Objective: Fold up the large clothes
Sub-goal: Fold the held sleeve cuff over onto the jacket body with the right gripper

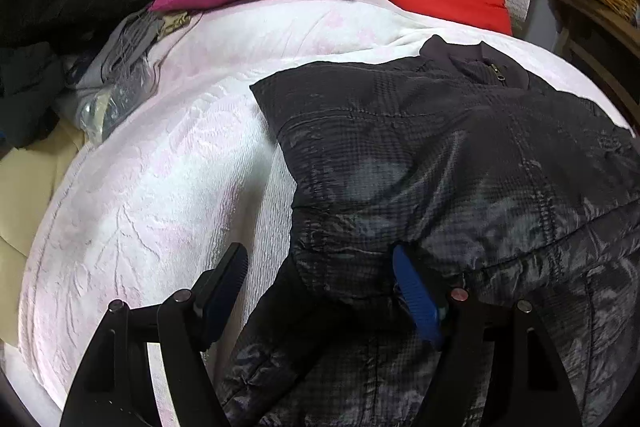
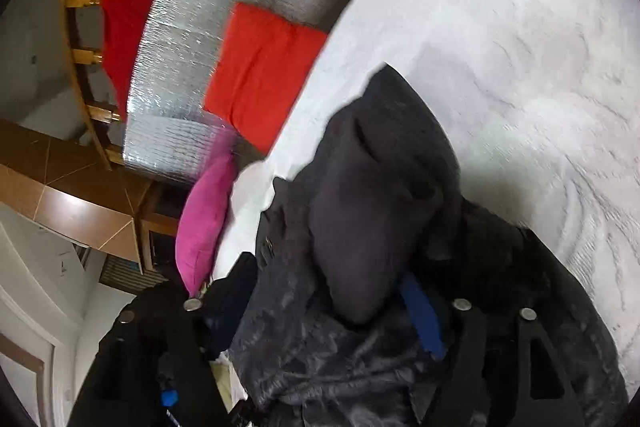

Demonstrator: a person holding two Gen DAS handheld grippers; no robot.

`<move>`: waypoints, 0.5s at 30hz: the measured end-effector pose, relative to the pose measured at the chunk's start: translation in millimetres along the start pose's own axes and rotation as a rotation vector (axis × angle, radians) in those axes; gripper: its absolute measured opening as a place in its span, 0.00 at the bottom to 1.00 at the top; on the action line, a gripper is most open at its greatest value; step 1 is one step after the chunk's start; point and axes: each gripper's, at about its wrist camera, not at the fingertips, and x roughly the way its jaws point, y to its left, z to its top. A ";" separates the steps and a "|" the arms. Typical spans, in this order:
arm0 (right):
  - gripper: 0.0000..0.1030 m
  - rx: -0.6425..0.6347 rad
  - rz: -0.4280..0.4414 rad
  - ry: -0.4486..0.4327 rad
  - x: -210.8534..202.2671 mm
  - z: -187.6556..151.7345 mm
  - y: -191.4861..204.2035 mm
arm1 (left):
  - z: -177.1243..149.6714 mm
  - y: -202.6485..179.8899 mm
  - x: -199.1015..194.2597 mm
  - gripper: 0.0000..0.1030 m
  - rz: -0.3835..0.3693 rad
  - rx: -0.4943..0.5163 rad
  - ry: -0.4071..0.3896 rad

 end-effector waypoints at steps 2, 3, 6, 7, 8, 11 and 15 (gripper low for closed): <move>0.73 -0.073 -0.058 0.000 10.0 -0.7 8.6 | -2.0 -4.5 -1.6 0.74 0.024 0.024 -0.016; 0.66 -0.096 -0.079 0.004 14.6 -1.7 10.4 | -2.4 -5.8 -1.7 0.74 0.033 0.034 -0.022; 0.23 -0.164 -0.183 0.013 28.2 -3.9 12.4 | -3.1 -8.1 -1.3 0.74 0.053 0.049 -0.030; 0.20 -0.165 -0.182 0.010 29.0 -4.2 11.0 | -2.9 -8.8 -0.8 0.74 0.056 0.051 -0.029; 0.18 -0.167 -0.179 -0.001 27.3 -4.5 12.0 | -2.2 -8.7 -1.1 0.74 0.057 0.051 -0.029; 0.14 -0.212 -0.185 -0.045 18.1 -4.8 27.2 | -1.7 -9.7 -1.7 0.74 0.059 0.057 -0.030; 0.13 -0.302 -0.219 -0.120 0.3 -13.9 54.9 | -2.2 -10.6 -2.4 0.74 0.060 0.064 -0.032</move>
